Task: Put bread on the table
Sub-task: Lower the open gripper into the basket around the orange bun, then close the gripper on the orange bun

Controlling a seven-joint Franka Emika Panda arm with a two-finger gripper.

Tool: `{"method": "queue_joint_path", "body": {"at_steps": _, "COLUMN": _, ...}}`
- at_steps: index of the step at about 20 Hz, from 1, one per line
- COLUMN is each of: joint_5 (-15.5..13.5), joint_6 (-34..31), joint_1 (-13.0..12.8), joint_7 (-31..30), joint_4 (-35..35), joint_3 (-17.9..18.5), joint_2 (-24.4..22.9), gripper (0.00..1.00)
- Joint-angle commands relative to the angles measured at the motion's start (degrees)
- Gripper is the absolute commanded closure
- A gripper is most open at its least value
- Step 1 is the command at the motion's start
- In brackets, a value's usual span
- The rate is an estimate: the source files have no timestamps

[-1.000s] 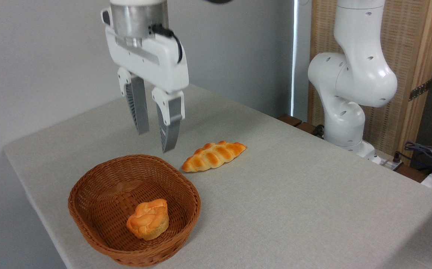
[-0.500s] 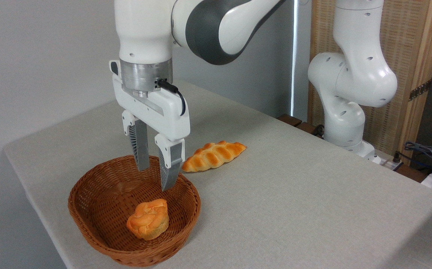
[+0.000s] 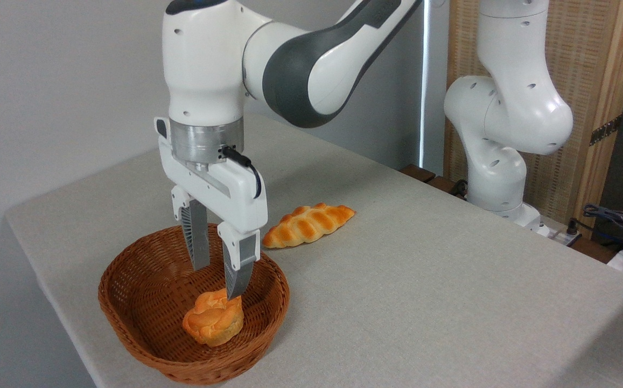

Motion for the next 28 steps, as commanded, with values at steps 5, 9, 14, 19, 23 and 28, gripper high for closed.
{"method": "queue_joint_path", "body": {"at_steps": 5, "joint_5": -0.17, "joint_6": 1.66, "joint_1": -0.11, "joint_7": 1.03, "joint_4": -0.46, "joint_3": 0.23, "joint_2": 0.91, "gripper": 0.0}}
{"method": "queue_joint_path", "body": {"at_steps": 9, "joint_5": -0.17, "joint_6": 2.63, "joint_1": -0.29, "joint_7": 1.12, "joint_4": -0.64, "joint_3": 0.14, "joint_2": 1.79, "gripper": 0.0}}
{"method": "queue_joint_path", "body": {"at_steps": 14, "joint_5": -0.17, "joint_6": 2.72, "joint_1": -0.29, "joint_7": 1.12, "joint_4": -0.73, "joint_3": 0.23, "joint_2": 1.88, "gripper": 0.0}}
{"method": "queue_joint_path", "body": {"at_steps": 19, "joint_5": -0.08, "joint_6": 2.8, "joint_1": -0.29, "joint_7": 1.21, "joint_4": -0.82, "joint_3": 0.23, "joint_2": 2.05, "gripper": 0.0}}
{"method": "queue_joint_path", "body": {"at_steps": 23, "joint_5": 3.52, "joint_6": 2.98, "joint_1": -0.46, "joint_7": 1.04, "joint_4": -1.34, "joint_3": 0.14, "joint_2": 2.31, "gripper": 0.0}}
{"method": "queue_joint_path", "body": {"at_steps": 28, "joint_5": 3.44, "joint_6": 4.65, "joint_1": -0.55, "joint_7": 0.51, "joint_4": -1.61, "joint_3": 0.06, "joint_2": 2.93, "gripper": 0.0}}
